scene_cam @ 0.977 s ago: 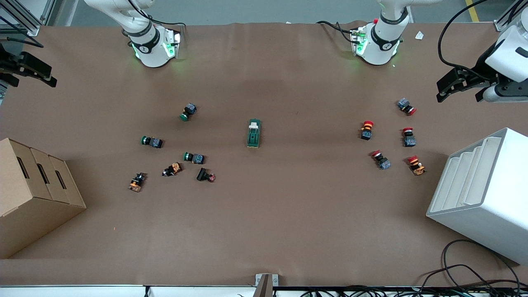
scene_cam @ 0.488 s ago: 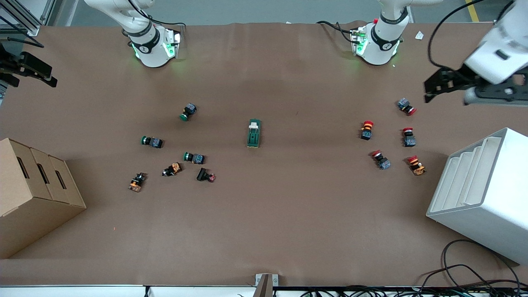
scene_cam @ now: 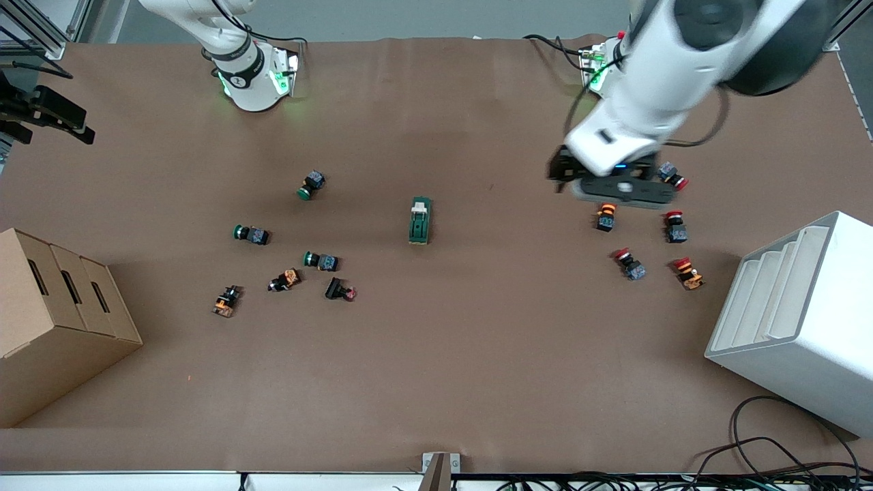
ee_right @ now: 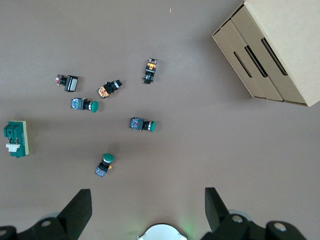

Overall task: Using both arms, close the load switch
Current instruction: 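Move the left gripper over the green load switch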

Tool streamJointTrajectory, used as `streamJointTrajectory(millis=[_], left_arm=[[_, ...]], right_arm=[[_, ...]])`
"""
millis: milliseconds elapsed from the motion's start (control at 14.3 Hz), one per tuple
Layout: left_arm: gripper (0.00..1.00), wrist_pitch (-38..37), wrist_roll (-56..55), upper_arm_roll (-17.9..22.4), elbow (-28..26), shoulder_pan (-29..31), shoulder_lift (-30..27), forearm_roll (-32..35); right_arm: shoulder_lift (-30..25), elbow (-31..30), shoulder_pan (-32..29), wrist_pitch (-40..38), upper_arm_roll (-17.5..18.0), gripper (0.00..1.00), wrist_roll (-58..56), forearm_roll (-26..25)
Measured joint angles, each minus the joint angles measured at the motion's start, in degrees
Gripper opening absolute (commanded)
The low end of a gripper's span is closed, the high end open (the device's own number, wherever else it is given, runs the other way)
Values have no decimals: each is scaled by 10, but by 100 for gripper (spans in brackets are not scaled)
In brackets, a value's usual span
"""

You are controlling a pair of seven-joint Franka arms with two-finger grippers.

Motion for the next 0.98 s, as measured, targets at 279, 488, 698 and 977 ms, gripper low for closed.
streamJointTrajectory(millis=[279, 488, 698, 977], left_arm=[[100, 68, -154, -1, -18, -96, 43, 14], [100, 139, -296, -1, -23, -166, 92, 68], [100, 218, -437, -2, -25, -232, 156, 125], [100, 261, -594, -4, -25, -297, 223, 254]], right_arm=[[0, 6, 0, 3, -1, 100, 0, 0], [2, 7, 0, 3, -2, 100, 0, 0], [11, 7, -1, 6, -2, 100, 0, 0], [39, 6, -1, 15, -2, 100, 0, 0]])
